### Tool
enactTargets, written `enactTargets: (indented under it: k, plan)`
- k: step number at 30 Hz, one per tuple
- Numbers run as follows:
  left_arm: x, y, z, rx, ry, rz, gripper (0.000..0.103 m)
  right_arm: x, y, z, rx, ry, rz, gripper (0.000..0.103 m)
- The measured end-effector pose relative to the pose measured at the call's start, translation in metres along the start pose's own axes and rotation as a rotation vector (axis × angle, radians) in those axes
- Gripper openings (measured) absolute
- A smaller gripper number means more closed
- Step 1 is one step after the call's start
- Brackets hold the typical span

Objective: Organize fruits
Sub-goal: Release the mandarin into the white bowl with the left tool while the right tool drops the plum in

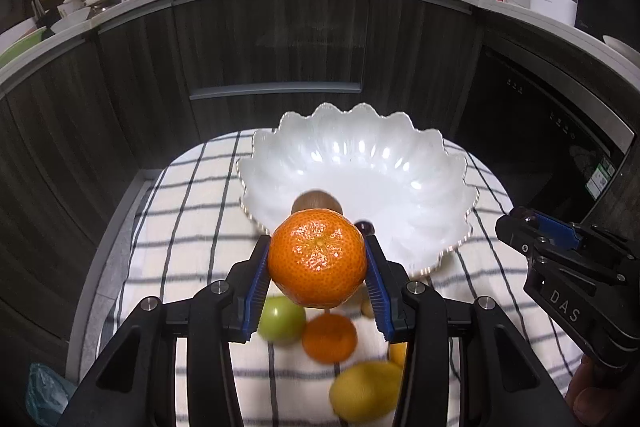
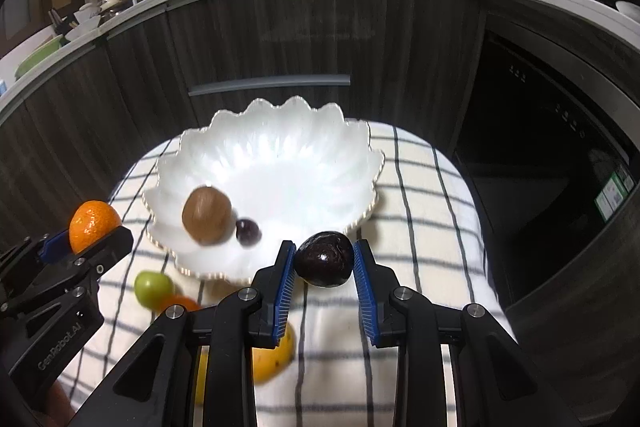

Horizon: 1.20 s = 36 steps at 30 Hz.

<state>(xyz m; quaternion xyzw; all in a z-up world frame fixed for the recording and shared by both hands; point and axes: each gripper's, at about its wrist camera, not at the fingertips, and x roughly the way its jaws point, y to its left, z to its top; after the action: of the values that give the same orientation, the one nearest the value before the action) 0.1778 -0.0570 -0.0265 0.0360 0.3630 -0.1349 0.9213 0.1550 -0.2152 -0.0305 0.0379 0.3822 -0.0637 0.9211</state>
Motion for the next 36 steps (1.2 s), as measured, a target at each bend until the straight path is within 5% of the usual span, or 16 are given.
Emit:
enactTargets:
  k: [15, 36]
  plan:
    - [0.068, 0.003, 0.07, 0.049, 0.029, -0.064, 0.044, 0.063, -0.001, 0.057, 0.006, 0.04, 0.027, 0.03]
    - [0.137, 0.004, 0.073, 0.083, 0.147, -0.082, 0.046, 0.119, 0.003, 0.06, -0.014, 0.131, 0.012, 0.031]
